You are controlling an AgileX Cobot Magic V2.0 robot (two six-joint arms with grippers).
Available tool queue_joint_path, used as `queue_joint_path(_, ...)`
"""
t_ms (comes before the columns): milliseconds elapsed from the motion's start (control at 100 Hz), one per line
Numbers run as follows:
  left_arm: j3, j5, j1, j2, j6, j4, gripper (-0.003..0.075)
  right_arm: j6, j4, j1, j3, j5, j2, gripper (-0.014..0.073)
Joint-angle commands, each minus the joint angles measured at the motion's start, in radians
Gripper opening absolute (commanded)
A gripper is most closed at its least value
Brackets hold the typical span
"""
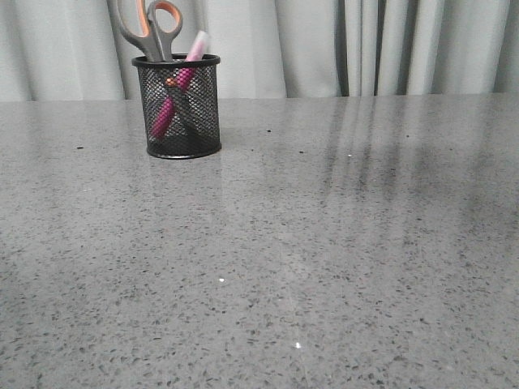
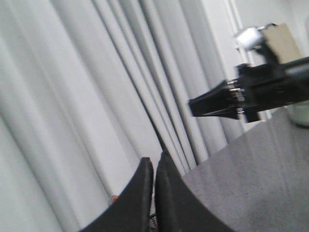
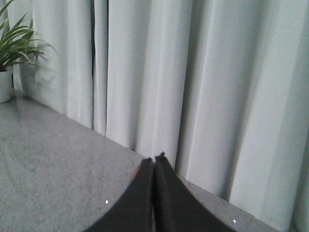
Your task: Put pen and scissors into bin
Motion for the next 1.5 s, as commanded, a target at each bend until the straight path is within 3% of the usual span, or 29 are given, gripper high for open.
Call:
queue_joint_path(0,0.085,-0.194,-0.01,-0.048,-0.022,-0.091,-0.0019,-0.002,-0.045,0.001,0.106,-0.018,-0.159,-0.0069)
queue_joint_path(110,0.22,-0.275,-0.01,-0.117,-0.022,-0.187,-0.0019,-0.002,-0.063,0.001,0.289,0.042,-0.33,-0.0069)
queue_joint_path(340,0.372,-0.281,-0.01,-0.166,-0.022,-0.327,-0.0019,-0.002,-0.106,-0.001,0.614,0.113,-0.672,-0.0069)
queue_joint_path(600,0.393,-0.277,-0.01,-0.166,-0.022,-0.488,-0.0019,-0.002,-0.106,-0.001,0.742,0.111,-0.861,-0.0069)
queue_joint_path(1360,0.4,-0.285,-0.008,-0.168,-0.008,-0.476,-0.0019,-0.002,-0.106,-0.001,0.742,0.098,-0.87,-0.0069)
queue_joint_path(1440,0.408,-0.289,0.009,-0.175,-0.008,-0.345,-0.0019,-0.002,-0.106,-0.001,0.742,0.098,-0.87,-0.0069)
queue_joint_path(1490,0.417,-0.245,0.027,-0.185,-0.033,-0.13,-0.0019,-0.002,-0.106,-0.001,0.742,0.098,-0.87,-0.0069)
